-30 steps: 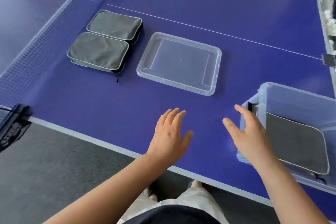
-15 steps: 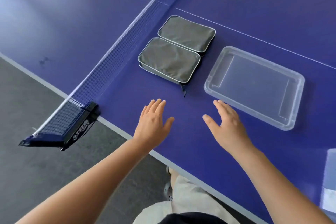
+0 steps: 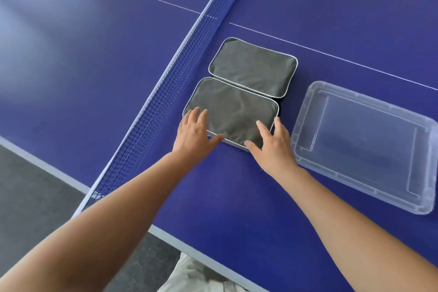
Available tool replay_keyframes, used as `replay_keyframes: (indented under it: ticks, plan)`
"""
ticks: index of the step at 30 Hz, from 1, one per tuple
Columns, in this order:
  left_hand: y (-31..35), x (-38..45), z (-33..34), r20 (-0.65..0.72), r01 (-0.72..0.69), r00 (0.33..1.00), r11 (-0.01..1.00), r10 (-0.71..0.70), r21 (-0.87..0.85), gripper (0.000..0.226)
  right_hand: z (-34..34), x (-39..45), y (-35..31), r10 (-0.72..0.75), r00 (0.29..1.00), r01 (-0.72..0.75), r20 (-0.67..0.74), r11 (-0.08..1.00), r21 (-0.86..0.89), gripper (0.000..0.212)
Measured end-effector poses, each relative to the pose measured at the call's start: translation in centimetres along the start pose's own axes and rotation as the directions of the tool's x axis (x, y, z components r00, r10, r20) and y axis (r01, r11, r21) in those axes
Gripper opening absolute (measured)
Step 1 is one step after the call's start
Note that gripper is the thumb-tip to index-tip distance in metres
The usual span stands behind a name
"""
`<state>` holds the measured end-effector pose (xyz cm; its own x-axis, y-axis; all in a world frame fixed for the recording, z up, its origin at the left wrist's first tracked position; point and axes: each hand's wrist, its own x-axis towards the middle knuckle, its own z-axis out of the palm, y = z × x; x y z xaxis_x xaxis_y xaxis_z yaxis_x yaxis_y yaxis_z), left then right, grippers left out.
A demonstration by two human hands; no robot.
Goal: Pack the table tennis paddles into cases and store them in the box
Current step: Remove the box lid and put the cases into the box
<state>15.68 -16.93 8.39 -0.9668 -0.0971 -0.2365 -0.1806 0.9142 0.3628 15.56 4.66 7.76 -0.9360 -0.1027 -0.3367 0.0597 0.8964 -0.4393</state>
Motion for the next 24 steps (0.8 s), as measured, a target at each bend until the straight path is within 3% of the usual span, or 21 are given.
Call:
replay_keyframes:
  ticks: [6, 13, 24]
  plan:
    - [-2.1, 8.0, -0.2, 0.040, 0.105, 0.994, 0.993, -0.103, -0.054, 0.111, 1.4, 4.3, -1.9, 0.216, 0.976, -0.217, 0.024, 0.976, 0.015, 0.080]
    - [-3.8, 11.5, -0.1, 0.224, 0.275, 0.947, 0.942, -0.231, -0.190, 0.137, 2.5, 6.4, -4.3, 0.422, 0.906, -0.420, 0.012, 0.897, 0.135, 0.102]
    - [-4.5, 9.1, 0.4, 0.300, 0.348, 0.917, 0.893, -0.261, -0.287, 0.113, 3.9, 4.3, -4.3, 0.590, 0.808, -0.551, -0.009, 0.760, 0.344, 0.140]
